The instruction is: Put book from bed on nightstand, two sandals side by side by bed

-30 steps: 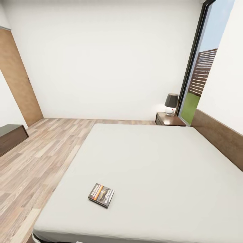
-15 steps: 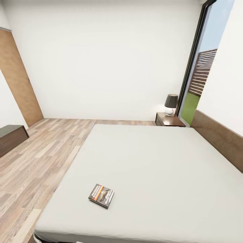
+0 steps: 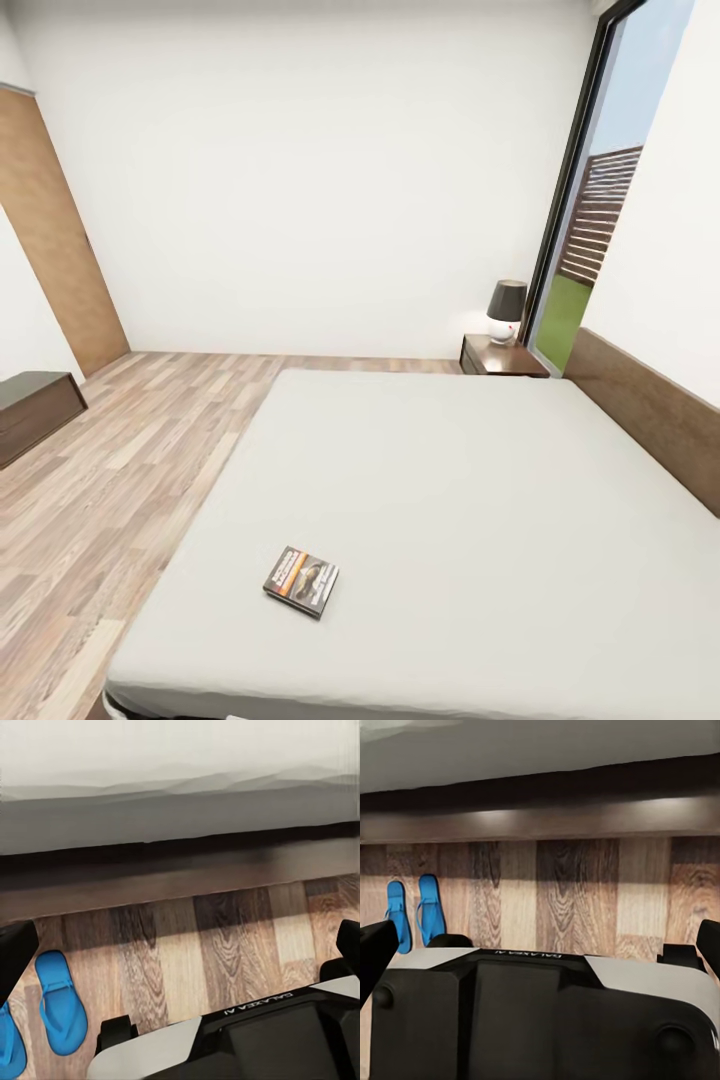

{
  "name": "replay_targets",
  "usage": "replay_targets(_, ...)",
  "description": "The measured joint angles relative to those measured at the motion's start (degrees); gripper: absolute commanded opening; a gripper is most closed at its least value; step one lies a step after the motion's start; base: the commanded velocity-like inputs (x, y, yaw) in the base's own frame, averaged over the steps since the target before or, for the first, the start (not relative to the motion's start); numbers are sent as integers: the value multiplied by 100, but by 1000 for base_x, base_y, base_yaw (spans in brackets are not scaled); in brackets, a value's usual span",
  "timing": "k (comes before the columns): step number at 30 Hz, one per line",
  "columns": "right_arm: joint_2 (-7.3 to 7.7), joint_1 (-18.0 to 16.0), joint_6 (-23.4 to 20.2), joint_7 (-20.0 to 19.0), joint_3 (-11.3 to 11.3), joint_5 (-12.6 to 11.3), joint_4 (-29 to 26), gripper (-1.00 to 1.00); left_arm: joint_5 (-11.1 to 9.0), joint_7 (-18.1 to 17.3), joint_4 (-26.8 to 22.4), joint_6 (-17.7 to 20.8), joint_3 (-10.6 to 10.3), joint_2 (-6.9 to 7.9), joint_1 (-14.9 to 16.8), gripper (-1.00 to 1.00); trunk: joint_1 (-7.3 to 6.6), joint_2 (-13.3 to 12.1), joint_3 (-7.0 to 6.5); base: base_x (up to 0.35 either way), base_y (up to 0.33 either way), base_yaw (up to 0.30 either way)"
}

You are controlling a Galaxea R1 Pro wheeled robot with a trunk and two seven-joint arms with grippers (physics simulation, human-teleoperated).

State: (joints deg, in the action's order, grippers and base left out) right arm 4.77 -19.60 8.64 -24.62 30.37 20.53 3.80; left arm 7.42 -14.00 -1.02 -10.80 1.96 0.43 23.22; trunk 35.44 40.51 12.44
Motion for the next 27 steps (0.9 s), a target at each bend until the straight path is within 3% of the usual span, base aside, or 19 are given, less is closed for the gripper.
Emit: replay_targets(27,0,0,0,0,0,0,0,100,0,0,-1,8,0,0,0,100,-594,-1086,-487,0,0,0)
